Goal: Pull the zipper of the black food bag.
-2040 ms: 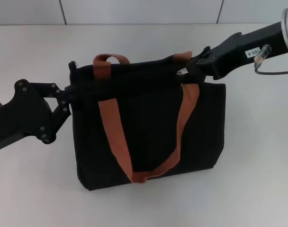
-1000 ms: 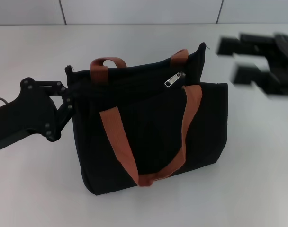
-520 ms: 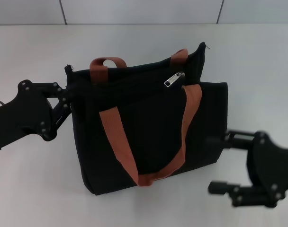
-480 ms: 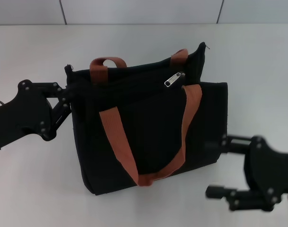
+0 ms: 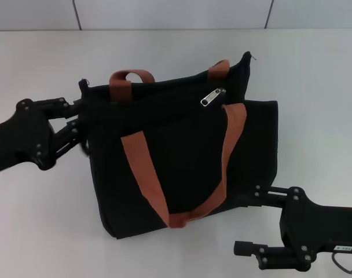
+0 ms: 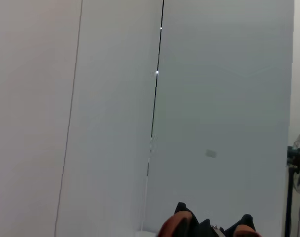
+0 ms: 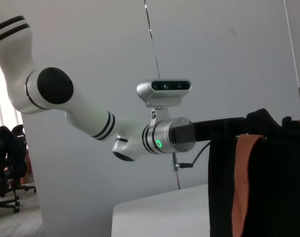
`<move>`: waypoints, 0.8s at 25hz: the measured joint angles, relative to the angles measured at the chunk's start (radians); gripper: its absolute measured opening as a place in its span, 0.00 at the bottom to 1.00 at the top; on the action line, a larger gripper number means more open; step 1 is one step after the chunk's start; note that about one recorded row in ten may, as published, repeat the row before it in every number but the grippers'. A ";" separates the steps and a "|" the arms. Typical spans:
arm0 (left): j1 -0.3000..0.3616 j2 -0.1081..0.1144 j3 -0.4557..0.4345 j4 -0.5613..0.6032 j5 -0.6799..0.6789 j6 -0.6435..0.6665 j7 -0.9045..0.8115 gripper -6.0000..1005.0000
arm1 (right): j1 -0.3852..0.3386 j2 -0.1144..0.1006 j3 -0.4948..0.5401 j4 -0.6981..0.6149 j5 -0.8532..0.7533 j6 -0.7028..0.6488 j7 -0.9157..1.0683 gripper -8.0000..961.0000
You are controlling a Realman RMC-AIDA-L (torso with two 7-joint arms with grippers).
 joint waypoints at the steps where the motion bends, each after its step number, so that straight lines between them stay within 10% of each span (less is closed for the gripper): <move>1: -0.001 0.008 0.002 0.015 0.007 0.002 -0.032 0.16 | 0.002 0.000 0.000 0.001 0.000 0.003 -0.001 0.76; 13: -0.001 0.107 -0.052 0.138 0.059 0.156 -0.323 0.51 | 0.029 0.003 0.000 0.011 -0.001 0.069 -0.004 0.76; 20: -0.020 0.010 -0.057 0.116 -0.002 0.170 -0.254 0.70 | 0.047 0.006 0.000 0.040 0.000 0.103 -0.005 0.76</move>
